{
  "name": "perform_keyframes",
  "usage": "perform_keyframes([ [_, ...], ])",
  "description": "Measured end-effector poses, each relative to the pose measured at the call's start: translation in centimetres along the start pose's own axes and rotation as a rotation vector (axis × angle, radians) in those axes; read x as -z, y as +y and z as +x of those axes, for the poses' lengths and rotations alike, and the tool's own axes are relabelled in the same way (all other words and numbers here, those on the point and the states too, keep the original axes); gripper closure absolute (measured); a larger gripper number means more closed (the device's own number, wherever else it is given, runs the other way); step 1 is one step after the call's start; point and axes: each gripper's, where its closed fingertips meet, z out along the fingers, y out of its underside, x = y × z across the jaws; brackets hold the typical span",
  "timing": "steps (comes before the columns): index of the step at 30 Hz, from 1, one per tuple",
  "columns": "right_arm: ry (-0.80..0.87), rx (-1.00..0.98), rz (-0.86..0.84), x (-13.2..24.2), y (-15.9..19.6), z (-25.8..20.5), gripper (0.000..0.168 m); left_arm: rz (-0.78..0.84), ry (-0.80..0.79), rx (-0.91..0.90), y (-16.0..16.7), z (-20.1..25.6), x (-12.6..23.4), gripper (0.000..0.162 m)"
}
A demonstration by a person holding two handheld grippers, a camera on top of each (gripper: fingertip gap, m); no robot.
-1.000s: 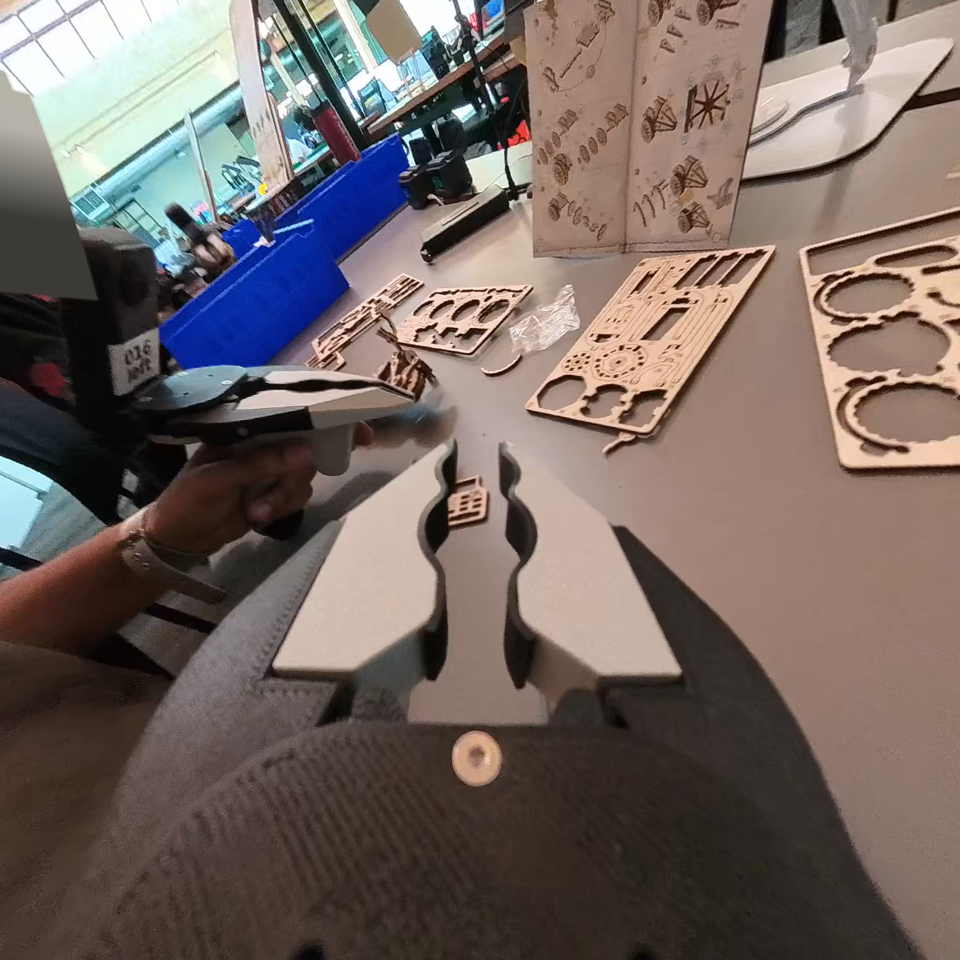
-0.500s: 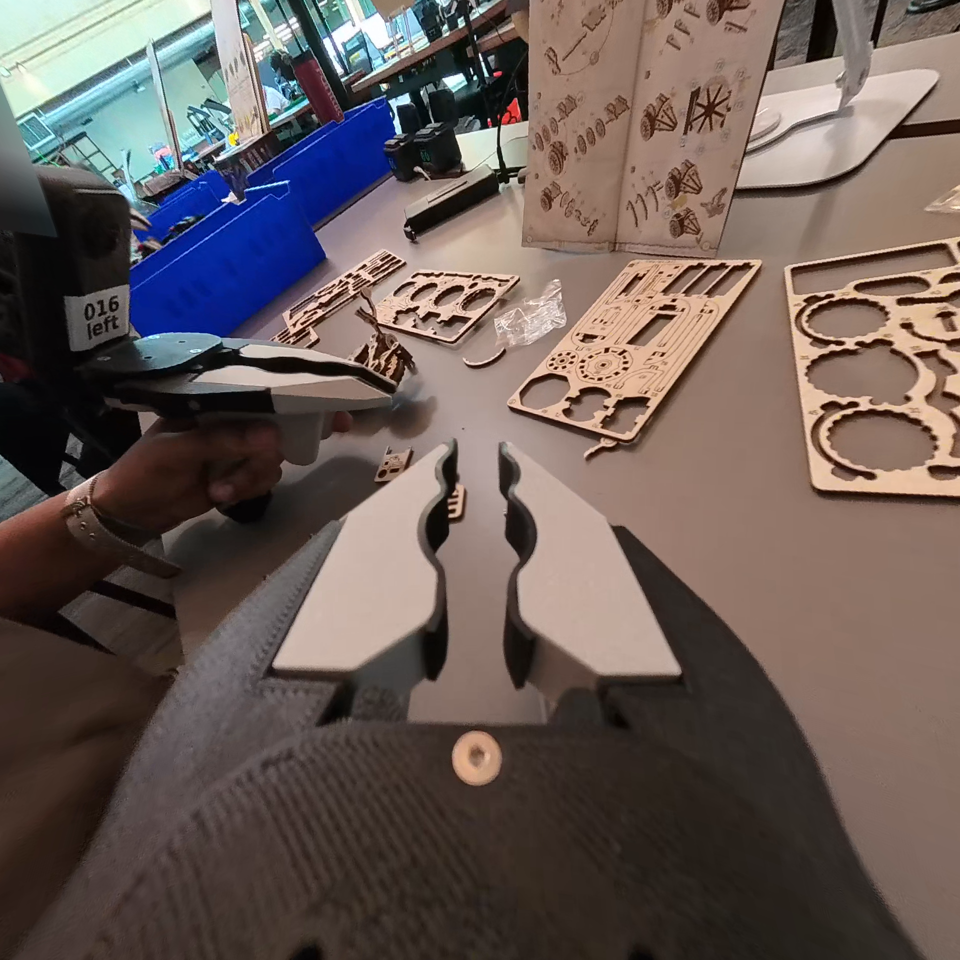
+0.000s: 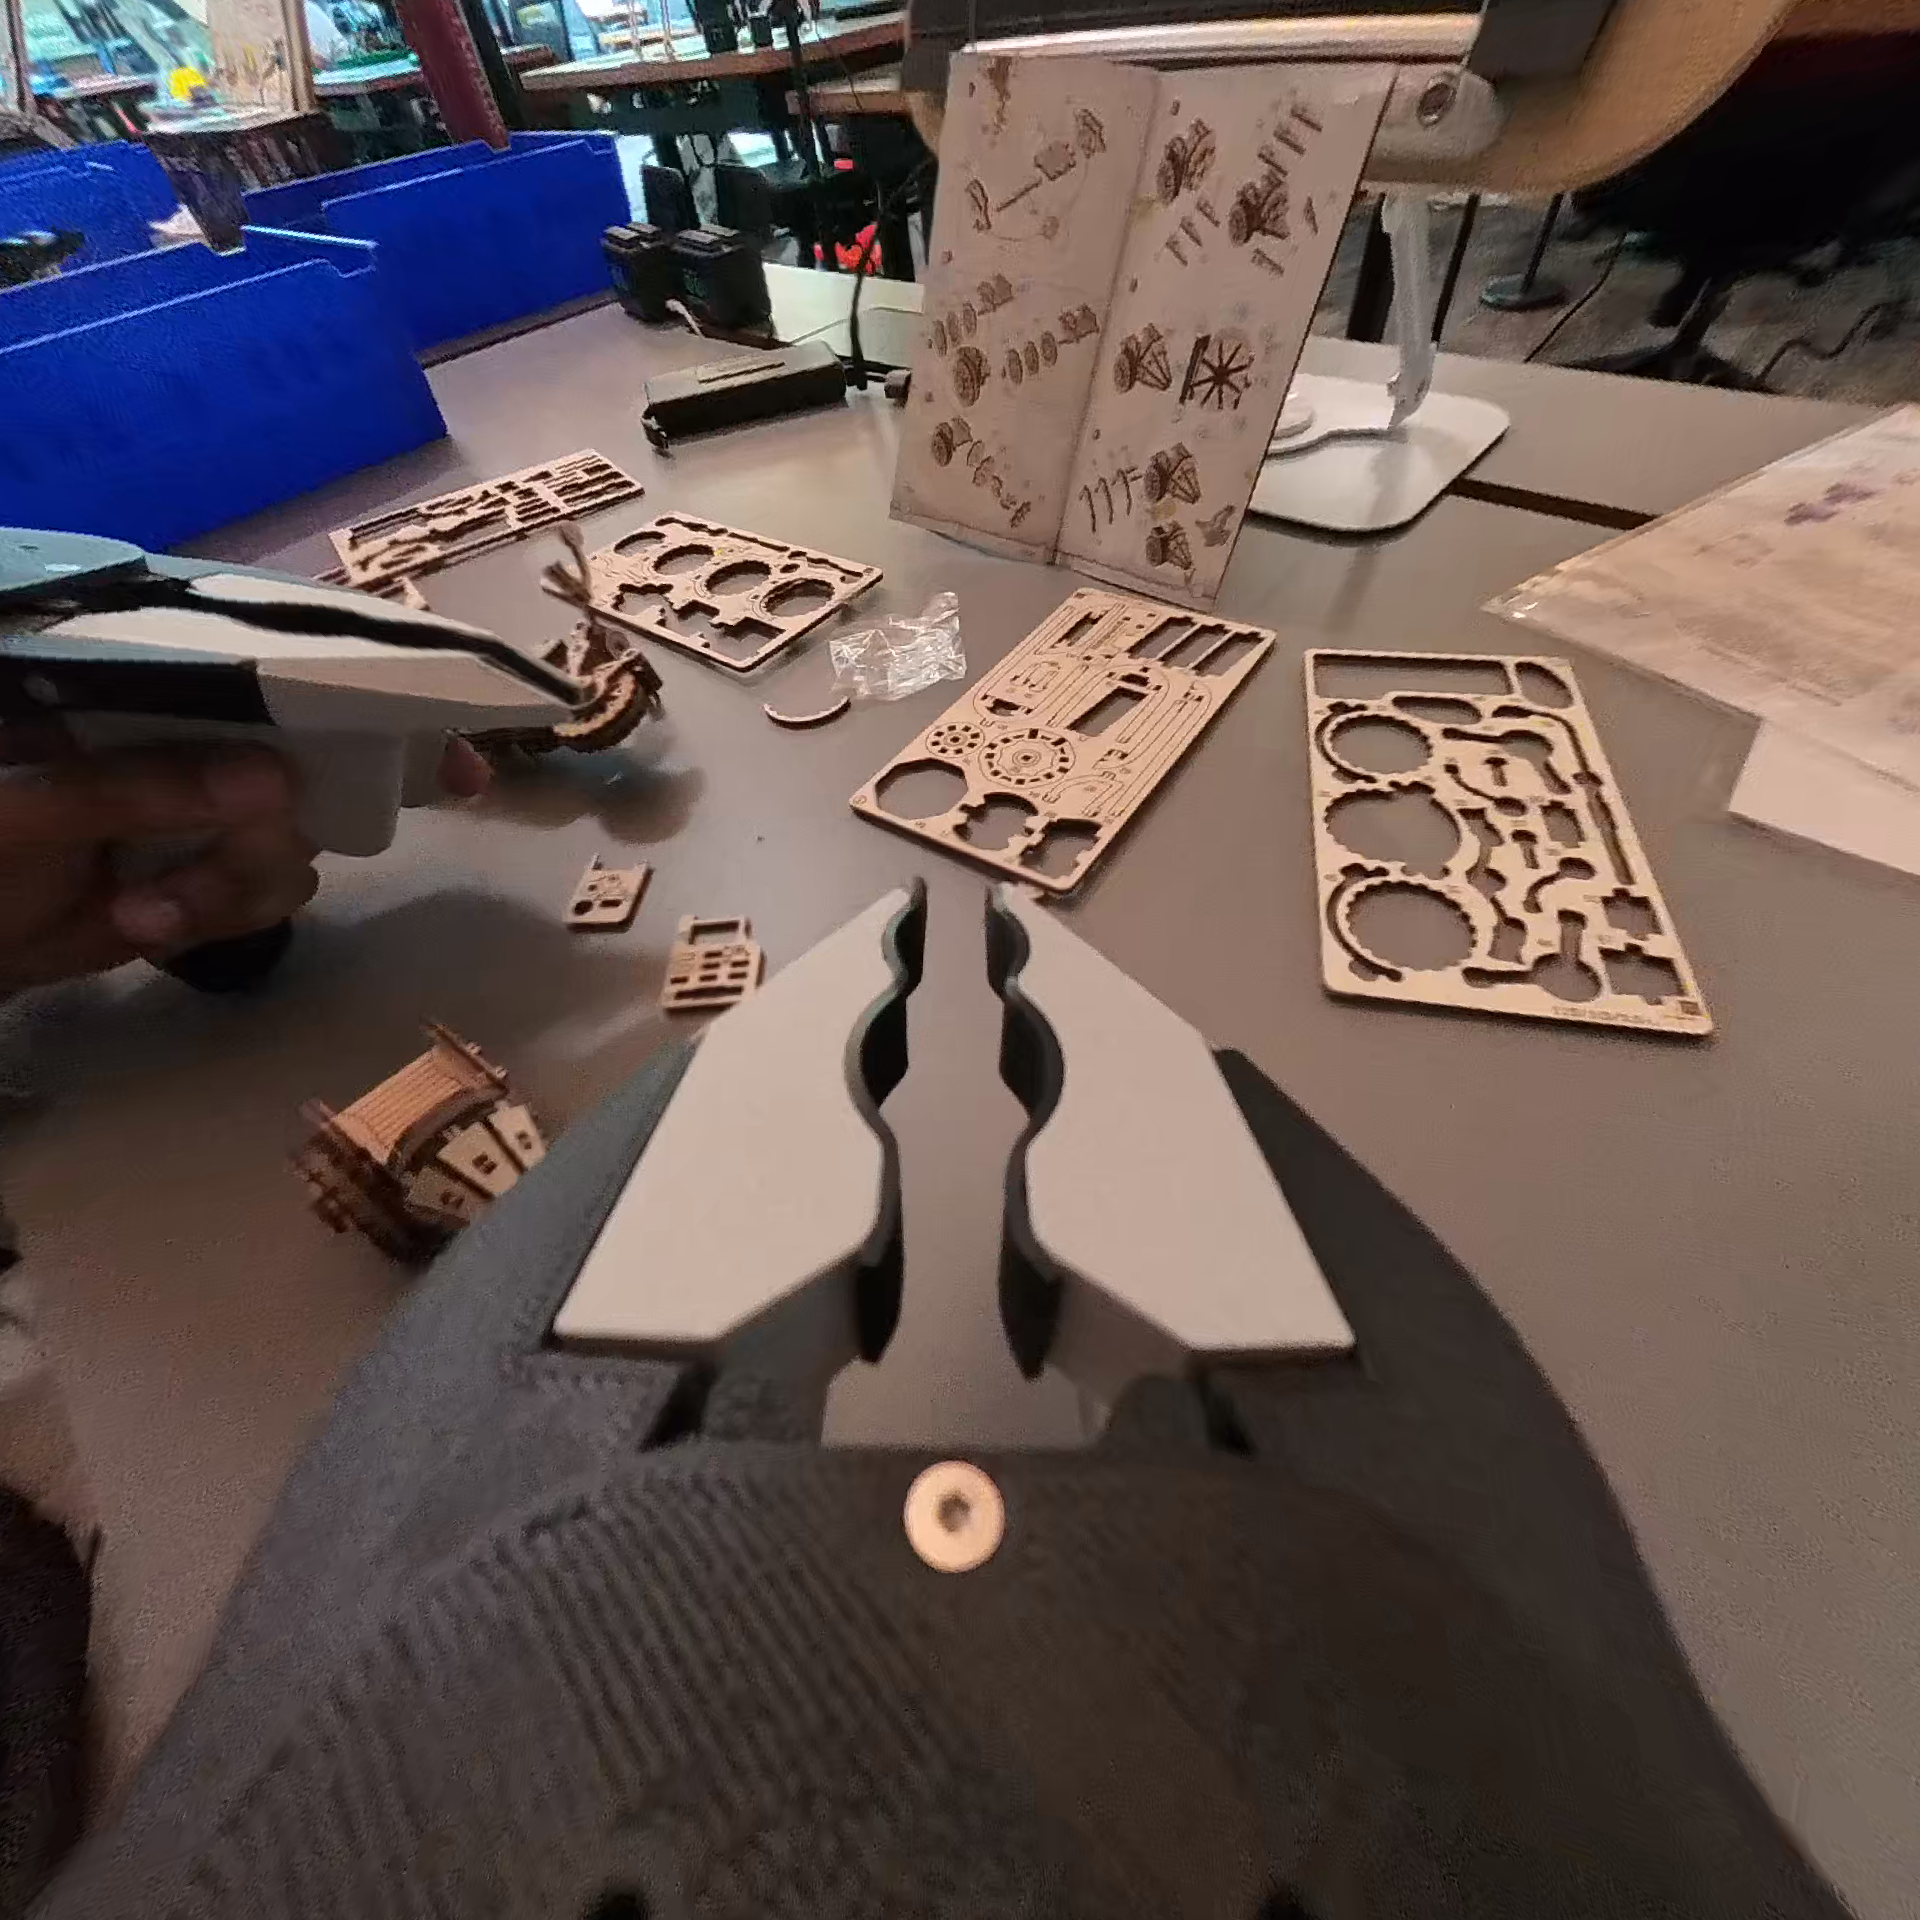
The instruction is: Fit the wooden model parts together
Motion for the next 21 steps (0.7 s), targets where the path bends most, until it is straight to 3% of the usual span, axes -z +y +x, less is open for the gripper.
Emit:
perform_keyframes([
  [7,-0.044,0.232,0.053,-0.5,-1.1,-1.4,0.158,-0.024,0.063,-0.013,0.3,1.4,-0.8,0.153],
  [12,-0.084,0.174,0.045,-1.9,-1.1,-0.6,0.149,-0.026,0.107,0.012,-0.1,1.3,-2.0,0.152],
  [16,-0.058,0.146,0.093,-1.2,-1.9,0.3,0.150,0.025,0.125,0.115,-0.7,0.4,-1.5,0.150],
  [21,-0.063,0.079,0.151,-0.1,-2.7,0.6,0.150,0.056,0.140,0.116,-1.0,0.6,-0.9,0.144],
])
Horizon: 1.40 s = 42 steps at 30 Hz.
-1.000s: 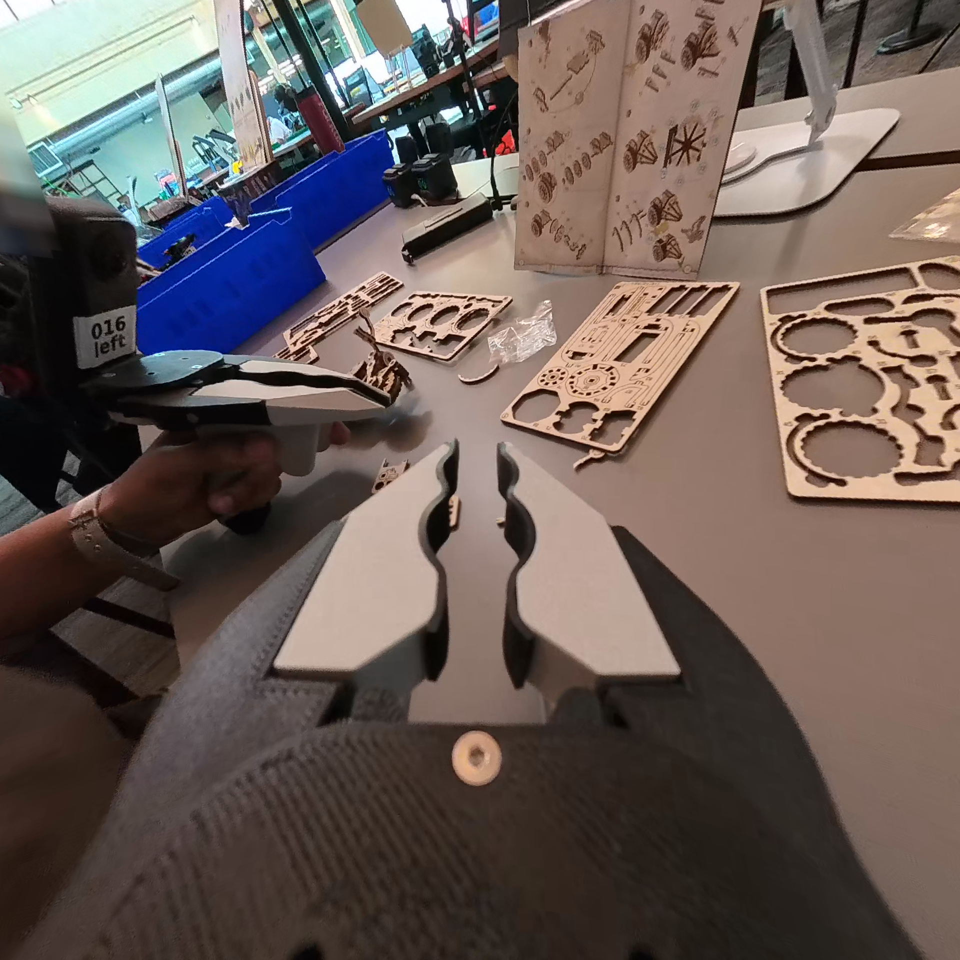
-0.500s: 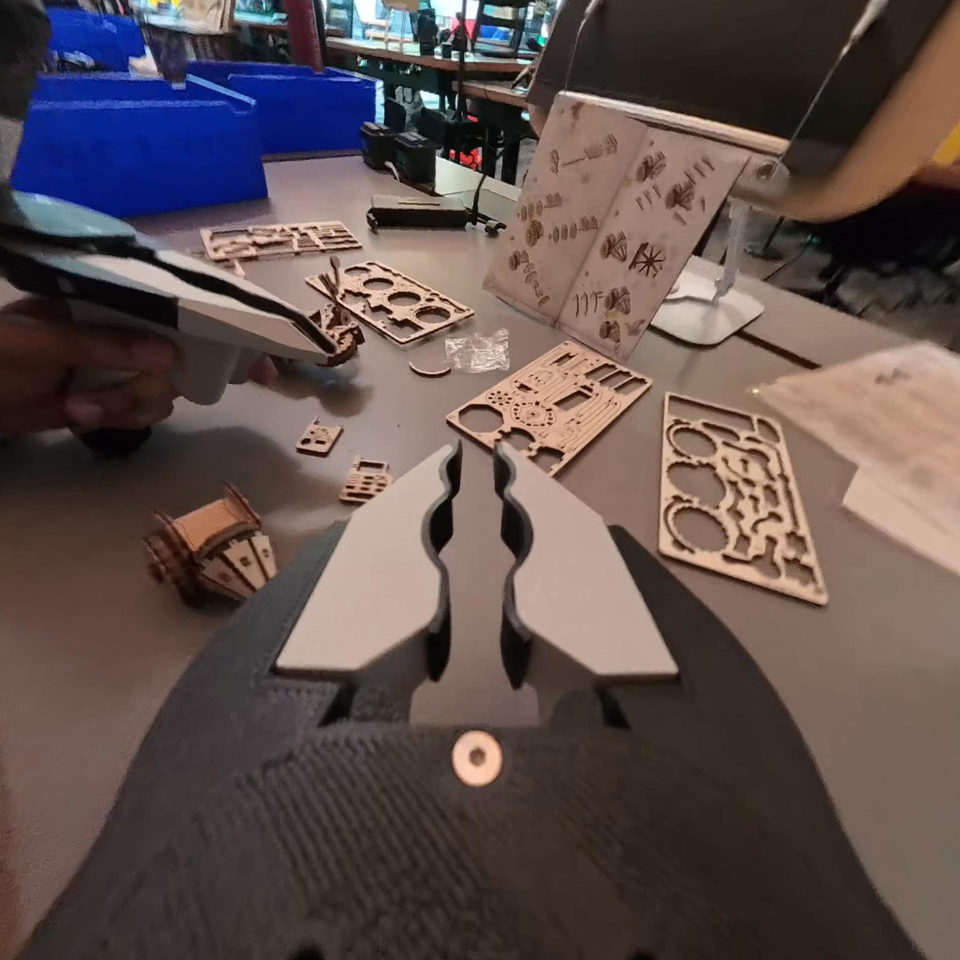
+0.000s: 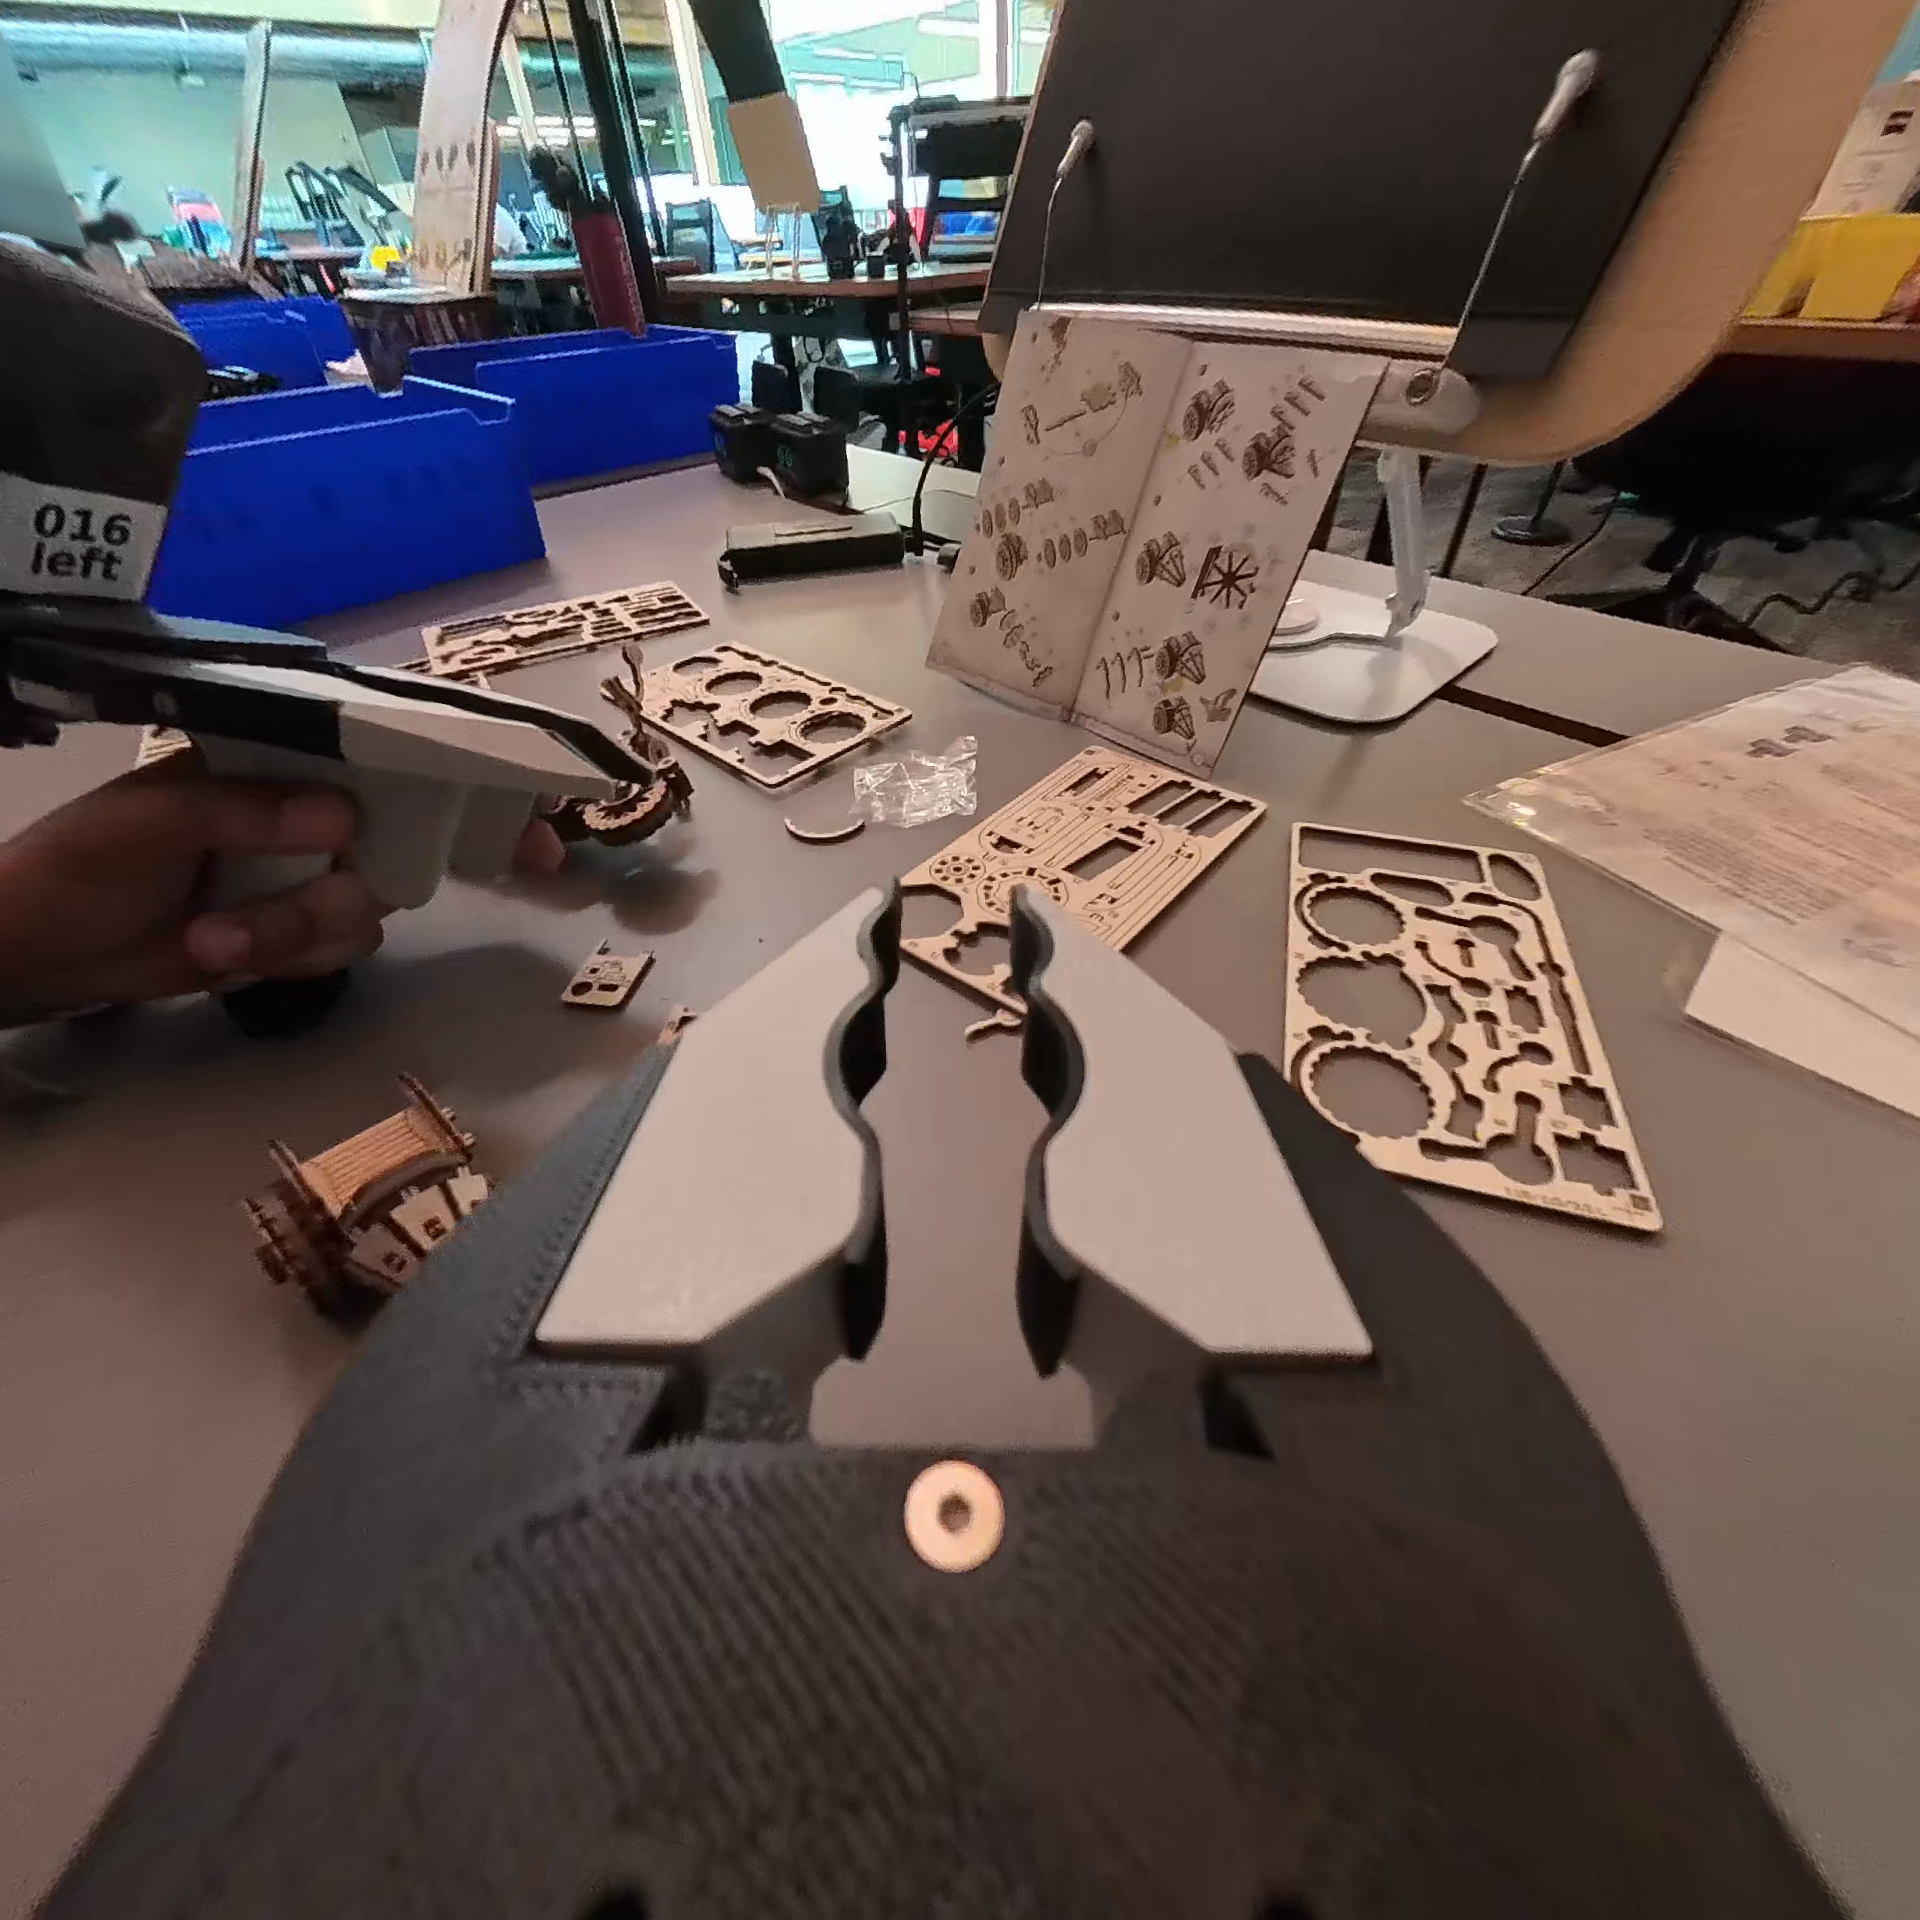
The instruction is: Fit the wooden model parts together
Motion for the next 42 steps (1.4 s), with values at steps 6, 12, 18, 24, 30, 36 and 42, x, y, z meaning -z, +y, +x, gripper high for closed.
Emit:
perform_keyframes([
  [6,0.024,-0.018,0.019,0.2,-0.2,0.8,0.150,-0.020,0.013,0.007,0.2,0.1,-0.2,0.141],
  [12,0.023,-0.045,0.025,0.1,0.0,1.3,0.148,-0.040,0.025,0.031,0.5,0.0,-0.4,0.139],
  [18,0.047,-0.025,0.022,0.3,0.0,1.4,0.148,-0.017,0.014,0.020,0.2,0.0,-0.2,0.139],
  [24,0.049,-0.031,0.021,0.1,0.1,1.4,0.147,-0.018,0.017,0.021,0.3,0.1,-0.1,0.138],
  [30,0.079,-0.020,0.012,0.2,0.3,2.3,0.146,-0.025,0.016,0.032,0.4,0.0,-0.2,0.137],
  [36,0.072,-0.047,0.031,1.1,-0.4,1.9,0.146,-0.007,-0.006,0.021,0.2,-0.1,0.1,0.130],
  [42,0.039,-0.060,0.023,1.6,-0.5,0.2,0.151,0.015,-0.051,-0.095,0.2,0.9,1.1,0.126],
])
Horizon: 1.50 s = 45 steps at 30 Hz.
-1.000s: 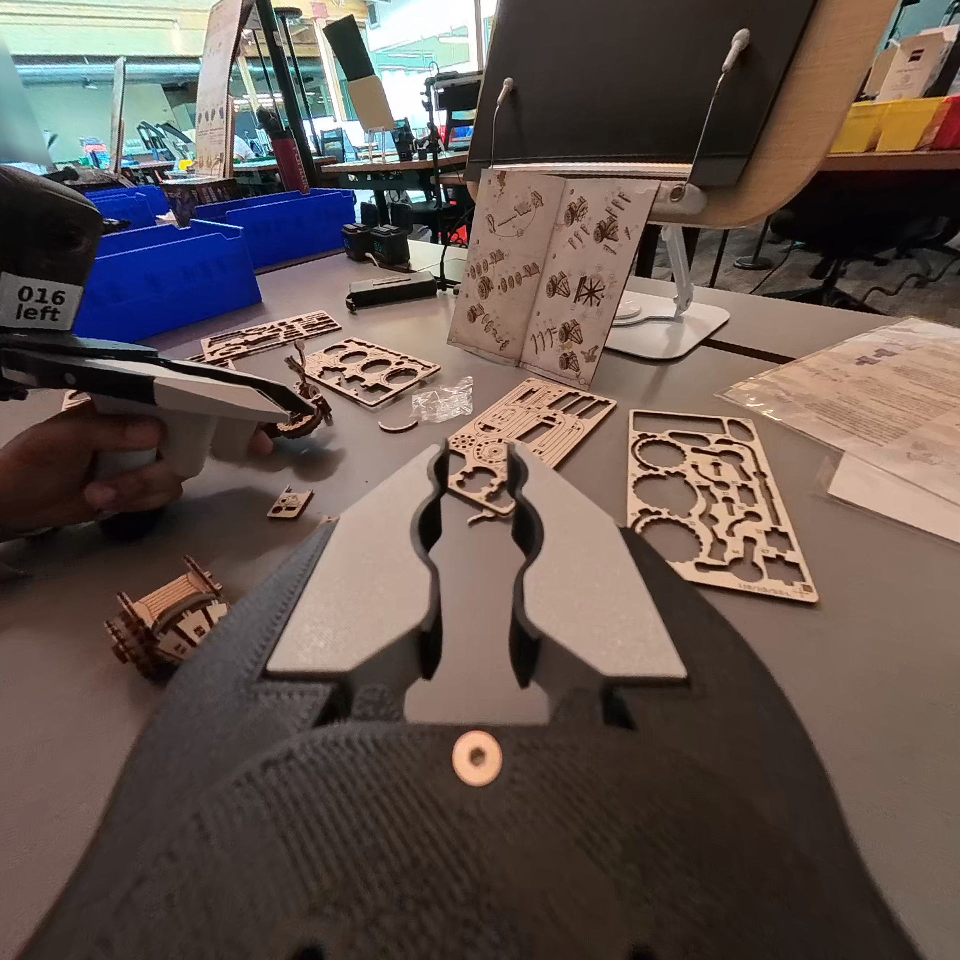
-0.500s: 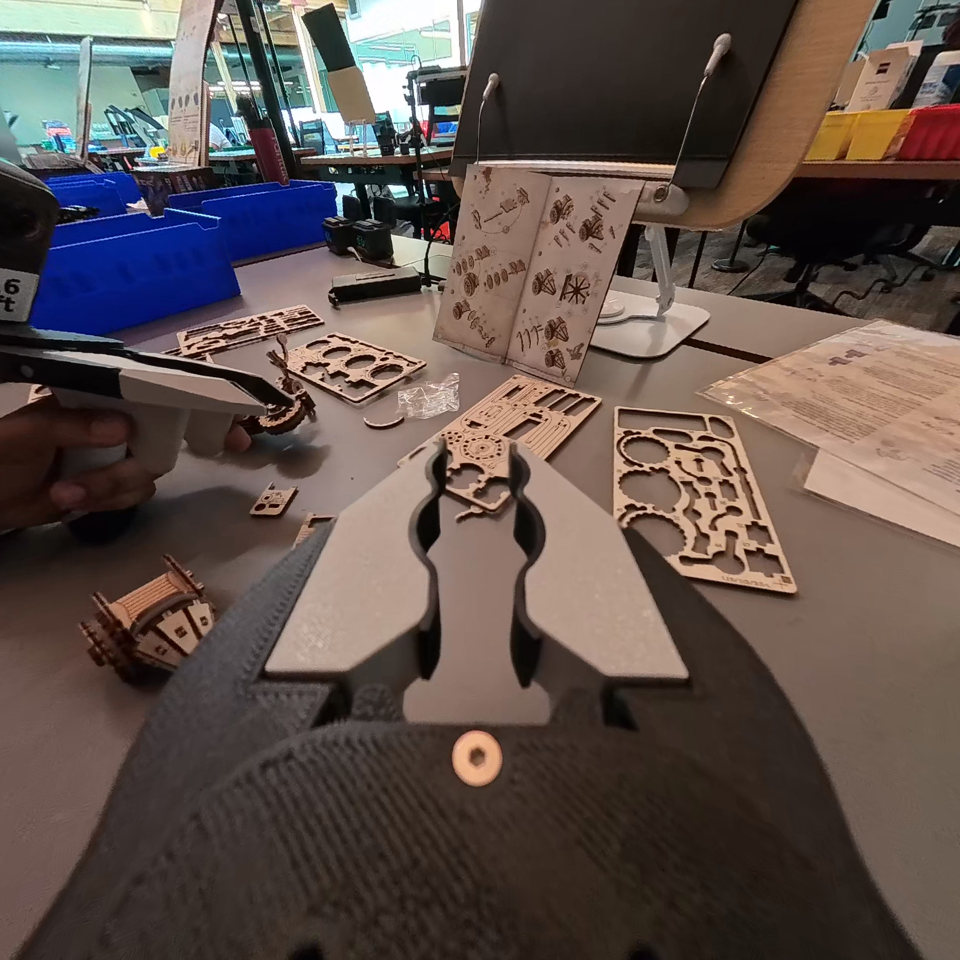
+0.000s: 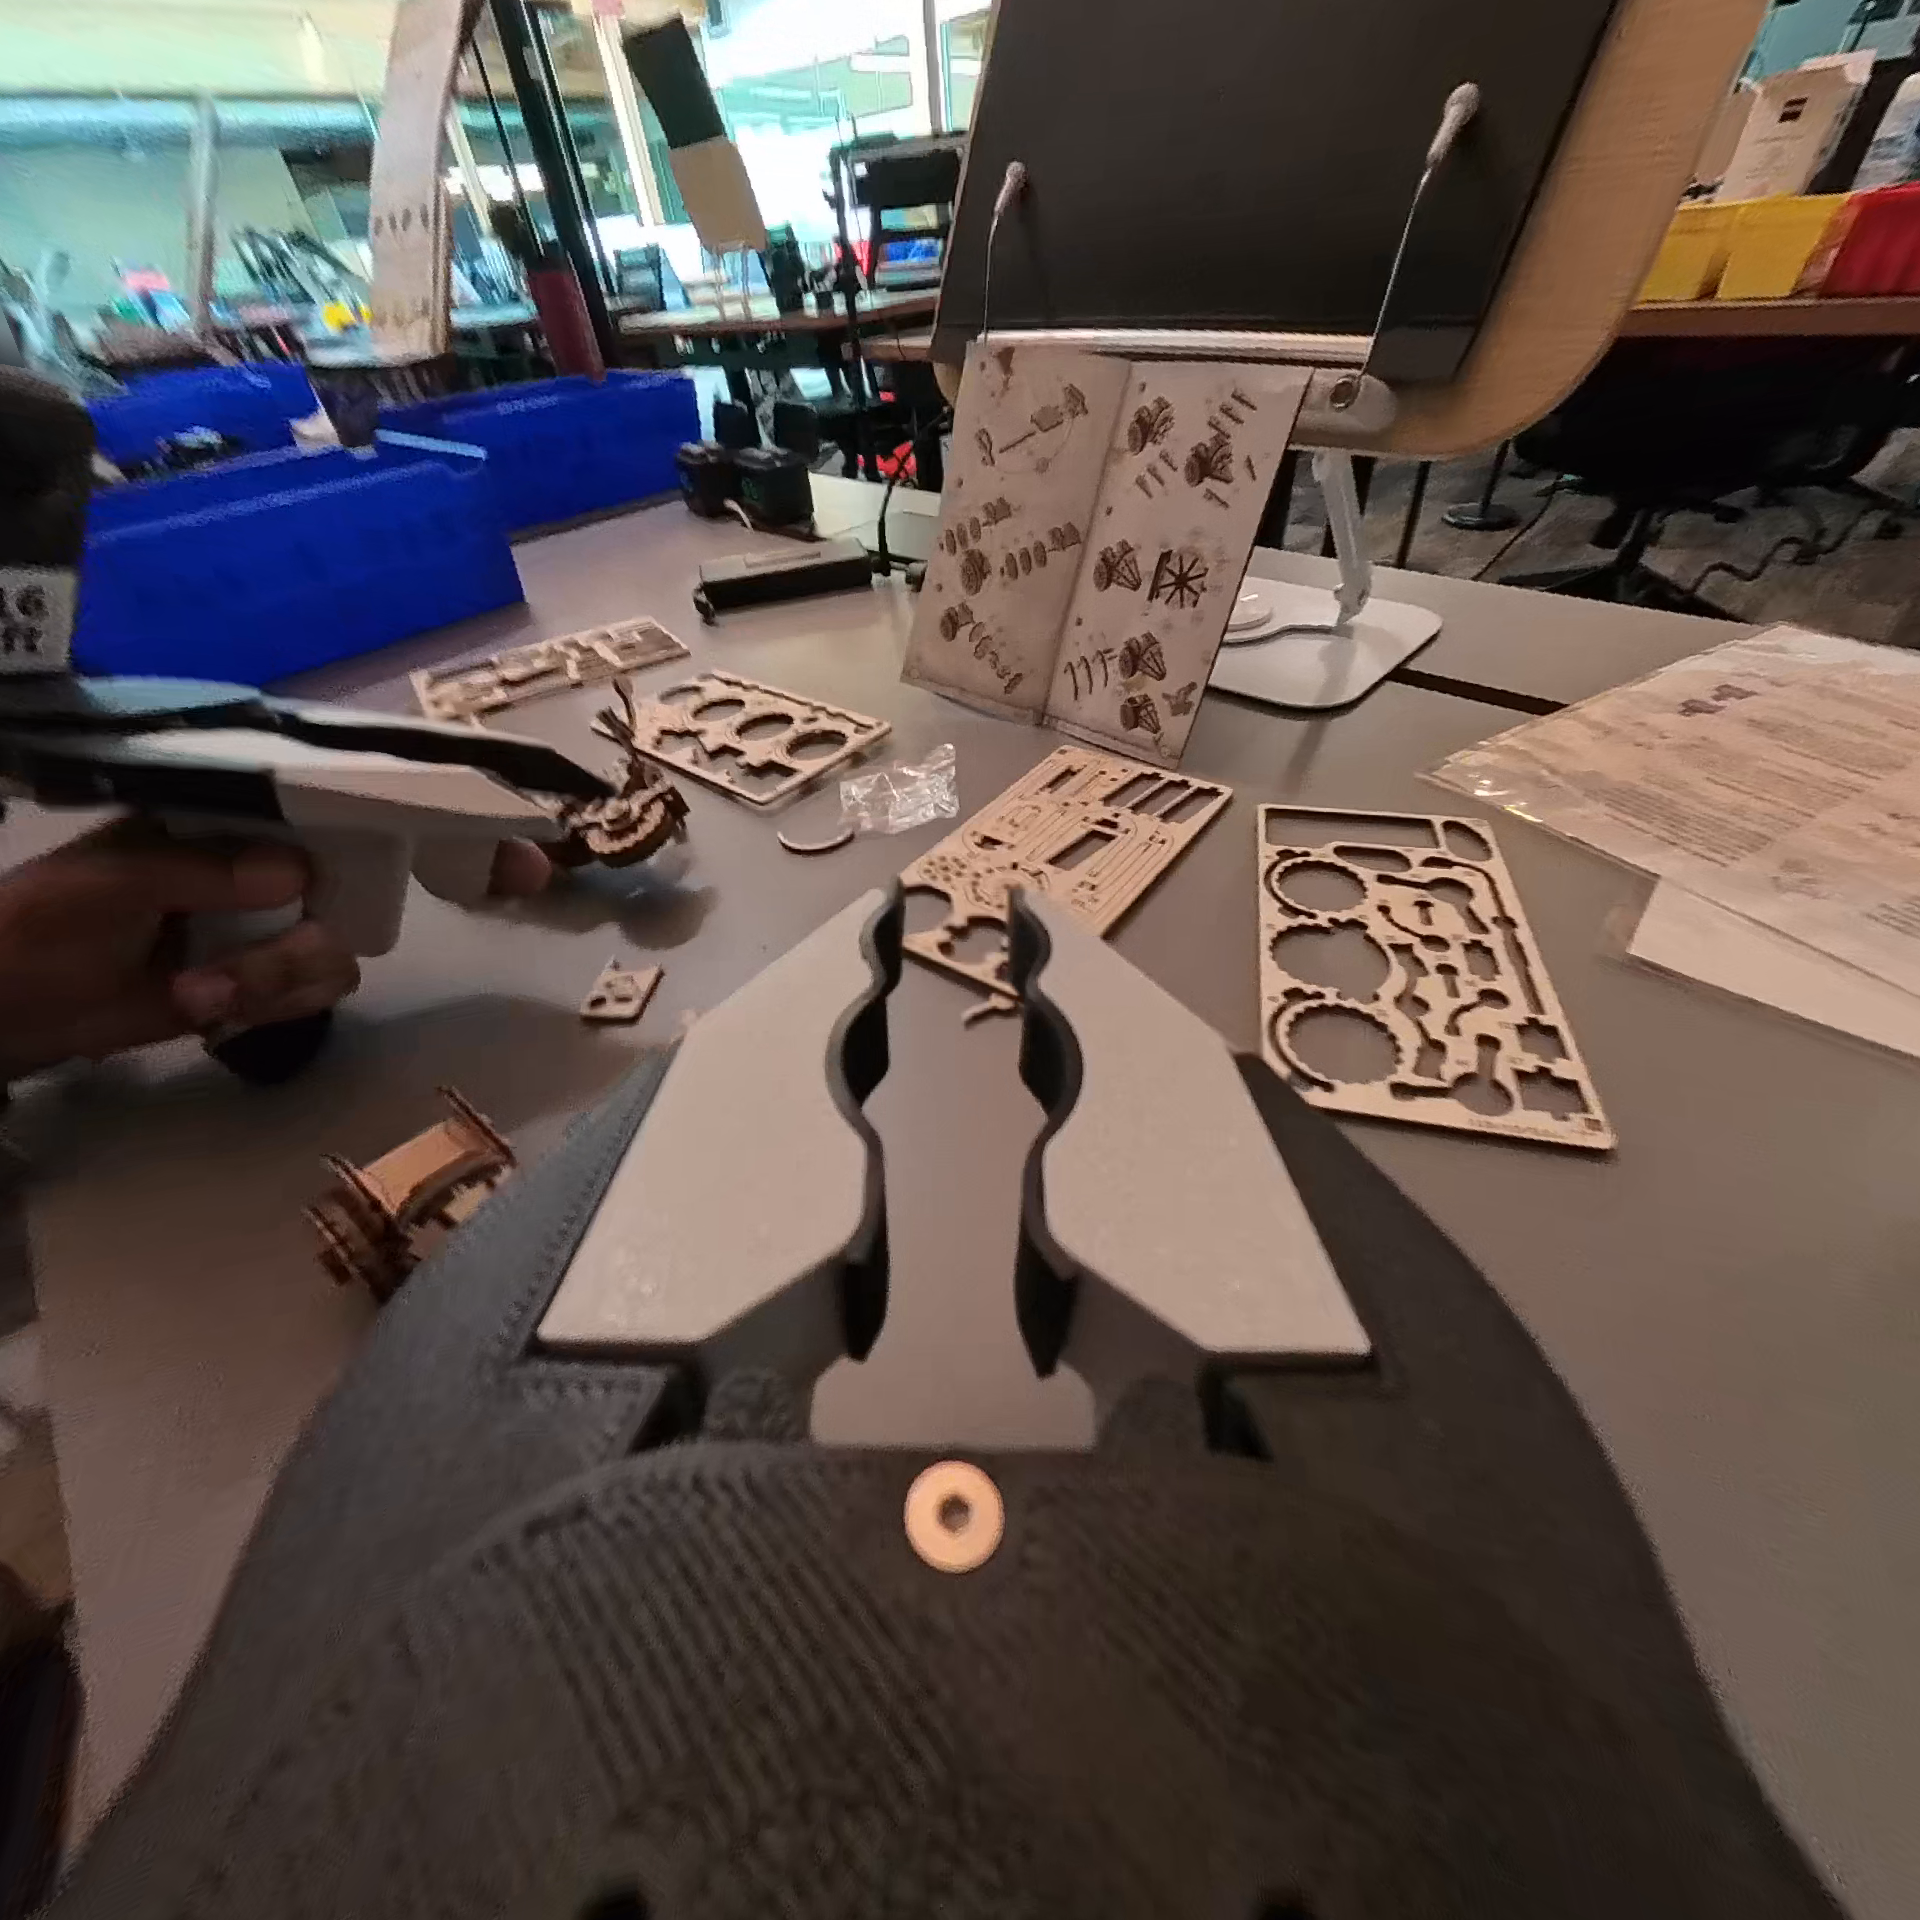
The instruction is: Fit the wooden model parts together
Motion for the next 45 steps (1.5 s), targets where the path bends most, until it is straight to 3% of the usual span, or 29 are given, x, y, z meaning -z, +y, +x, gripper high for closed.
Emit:
perform_keyframes([
  [6,0.006,-0.135,-0.026,-0.7,0.9,1.5,0.141,-0.042,-0.012,-0.020,0.5,0.0,-0.5,0.122],
  [10,0.061,-0.153,-0.017,-0.4,1.0,2.0,0.138,-0.025,-0.013,-0.010,0.3,0.0,-0.4,0.111],
  [13,0.054,-0.186,-0.042,-0.9,1.6,1.4,0.127,-0.045,0.055,-0.030,0.6,1.3,-0.4,0.098],
  [16,0.041,-0.139,-0.111,-1.7,2.6,0.5,0.123,-0.049,0.090,-0.033,0.8,2.1,-0.5,0.088],
  [23,0.056,0.037,-0.238,-3.1,4.6,-0.4,0.126,-0.058,0.116,0.027,0.9,1.9,-0.7,0.081],
  [32,0.100,0.146,-0.353,-3.8,6.5,-0.4,0.126,-0.102,0.014,0.042,1.5,0.6,-1.2,0.094],
  [38,0.099,0.001,-0.340,-3.6,6.5,0.4,0.127,-0.103,-0.014,0.058,1.5,0.1,-1.2,0.105],
  [41,0.035,-0.052,-0.293,-3.6,5.7,0.1,0.114,-0.113,-0.030,0.082,1.7,-0.3,-1.3,0.113],
  [45,0.044,-0.095,-0.290,-3.7,5.7,0.6,0.113,-0.154,-0.067,0.059,2.2,-0.5,-1.7,0.127],
])
